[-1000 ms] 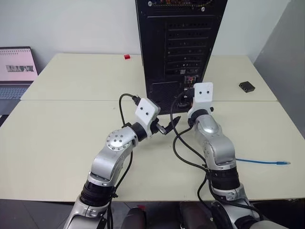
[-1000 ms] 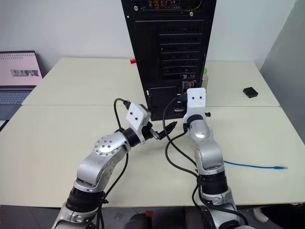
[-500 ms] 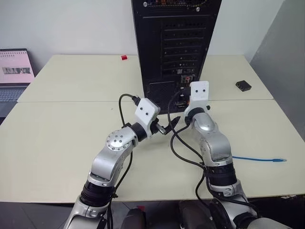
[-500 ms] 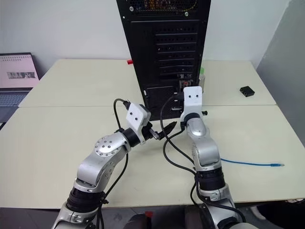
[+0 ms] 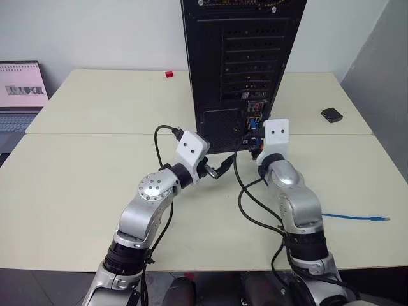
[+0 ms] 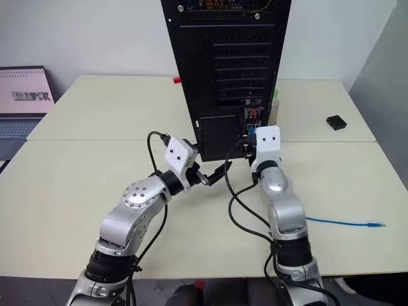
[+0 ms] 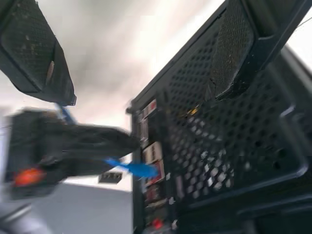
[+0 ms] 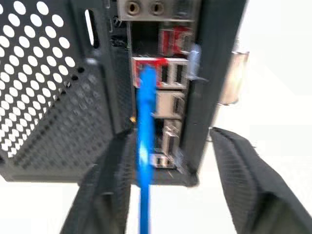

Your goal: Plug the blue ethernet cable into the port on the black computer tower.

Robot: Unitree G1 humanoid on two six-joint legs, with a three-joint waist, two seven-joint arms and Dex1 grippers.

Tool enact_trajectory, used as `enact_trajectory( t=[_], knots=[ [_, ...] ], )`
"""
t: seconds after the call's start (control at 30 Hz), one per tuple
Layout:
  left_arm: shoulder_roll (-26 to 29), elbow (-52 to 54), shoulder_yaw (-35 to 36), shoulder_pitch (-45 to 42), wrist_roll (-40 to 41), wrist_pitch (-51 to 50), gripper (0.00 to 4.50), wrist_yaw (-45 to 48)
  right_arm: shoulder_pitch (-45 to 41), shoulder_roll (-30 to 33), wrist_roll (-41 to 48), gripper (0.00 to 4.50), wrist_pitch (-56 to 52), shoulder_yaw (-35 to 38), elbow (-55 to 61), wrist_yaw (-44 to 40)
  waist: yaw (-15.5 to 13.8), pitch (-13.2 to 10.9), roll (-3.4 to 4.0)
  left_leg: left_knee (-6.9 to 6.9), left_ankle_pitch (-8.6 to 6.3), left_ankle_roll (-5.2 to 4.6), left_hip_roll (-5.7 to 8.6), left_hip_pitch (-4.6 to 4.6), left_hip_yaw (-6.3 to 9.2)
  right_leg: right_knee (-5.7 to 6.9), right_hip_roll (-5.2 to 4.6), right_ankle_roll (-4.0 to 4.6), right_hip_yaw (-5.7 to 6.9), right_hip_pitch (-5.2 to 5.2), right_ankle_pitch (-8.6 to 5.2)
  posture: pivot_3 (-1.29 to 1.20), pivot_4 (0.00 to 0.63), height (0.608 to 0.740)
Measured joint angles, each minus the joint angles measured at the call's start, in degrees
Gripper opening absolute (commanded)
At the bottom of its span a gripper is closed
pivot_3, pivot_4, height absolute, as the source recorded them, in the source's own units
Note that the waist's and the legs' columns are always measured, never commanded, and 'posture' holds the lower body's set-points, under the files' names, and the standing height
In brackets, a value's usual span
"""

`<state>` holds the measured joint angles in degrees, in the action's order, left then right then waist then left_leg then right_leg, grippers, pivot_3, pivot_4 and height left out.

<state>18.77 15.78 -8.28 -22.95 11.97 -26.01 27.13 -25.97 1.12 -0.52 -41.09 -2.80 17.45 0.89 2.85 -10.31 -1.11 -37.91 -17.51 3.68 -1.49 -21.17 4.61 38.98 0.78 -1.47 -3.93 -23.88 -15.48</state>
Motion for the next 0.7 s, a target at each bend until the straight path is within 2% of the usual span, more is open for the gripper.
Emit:
enact_trajectory(
  t=[0.1, 0.17, 0.23, 0.37, 0.53, 0.7],
  knots=[
    [2.1, -2.1, 0.3, -1.7, -0.3, 0.2, 4.50, 1.7, 1.8, 2.9, 1.4, 3.75, -3.0, 0.9, 5.7, -2.6, 0.0, 0.0, 0.04, 0.00, 0.00, -0.01, 0.00, 0.02, 0.06, 0.04, 0.06, 0.00, 0.06, 0.02, 0.00, 0.00, 0.150, 0.740],
    [5.2, -4.5, 0.9, -4.1, -0.8, 0.2, 4.50, 3.7, 3.0, 6.7, 3.5, 4.22, -5.6, 2.3, 10.5, -6.1, 0.0, 0.0, 0.04, -0.01, 0.01, -0.02, 0.00, 0.08, 0.09, 0.04, 0.12, -0.01, 0.10, 0.08, 0.00, 0.00, 0.150, 0.740],
    [6.9, -6.4, 1.2, -5.9, -1.1, 0.2, 4.50, 5.2, 3.4, 11.1, 6.1, 4.46, -7.4, 4.2, 13.5, -10.1, 0.0, -0.1, 0.06, 0.00, 0.01, -0.02, 0.02, 0.12, 0.07, 0.00, 0.11, -0.01, 0.09, 0.13, -0.01, 0.00, 0.150, 0.740],
    [11.7, -10.3, 2.2, -8.3, -1.4, 1.9, 4.50, 10.2, 4.7, 23.3, 14.1, 4.46, -10.1, 10.9, 18.4, -22.6, 0.0, -0.1, 0.04, 0.03, -0.01, -0.04, 0.01, 0.11, 0.06, -0.08, 0.10, -0.02, 0.11, 0.16, -0.02, 0.00, 0.150, 0.740],
    [13.5, -12.6, 2.5, -10.6, -0.2, 3.4, 4.50, 16.3, 4.9, 30.8, 21.0, 4.46, -10.2, 12.9, 18.9, -32.0, 0.1, -0.2, 0.04, 0.01, -0.01, -0.05, 0.02, 0.13, 0.05, -0.03, 0.11, -0.02, 0.10, 0.16, -0.01, 0.00, 0.150, 0.740],
    [14.8, -13.2, 2.6, -11.1, 2.5, 3.7, 4.50, 21.6, 5.3, 35.1, 26.7, 4.46, -10.6, 13.7, 19.6, -37.5, 0.0, -0.2, 0.02, -0.01, -0.01, -0.06, 0.02, 0.13, 0.04, -0.03, 0.12, -0.02, 0.10, 0.18, -0.02, 0.00, 0.150, 0.740]
  ],
)
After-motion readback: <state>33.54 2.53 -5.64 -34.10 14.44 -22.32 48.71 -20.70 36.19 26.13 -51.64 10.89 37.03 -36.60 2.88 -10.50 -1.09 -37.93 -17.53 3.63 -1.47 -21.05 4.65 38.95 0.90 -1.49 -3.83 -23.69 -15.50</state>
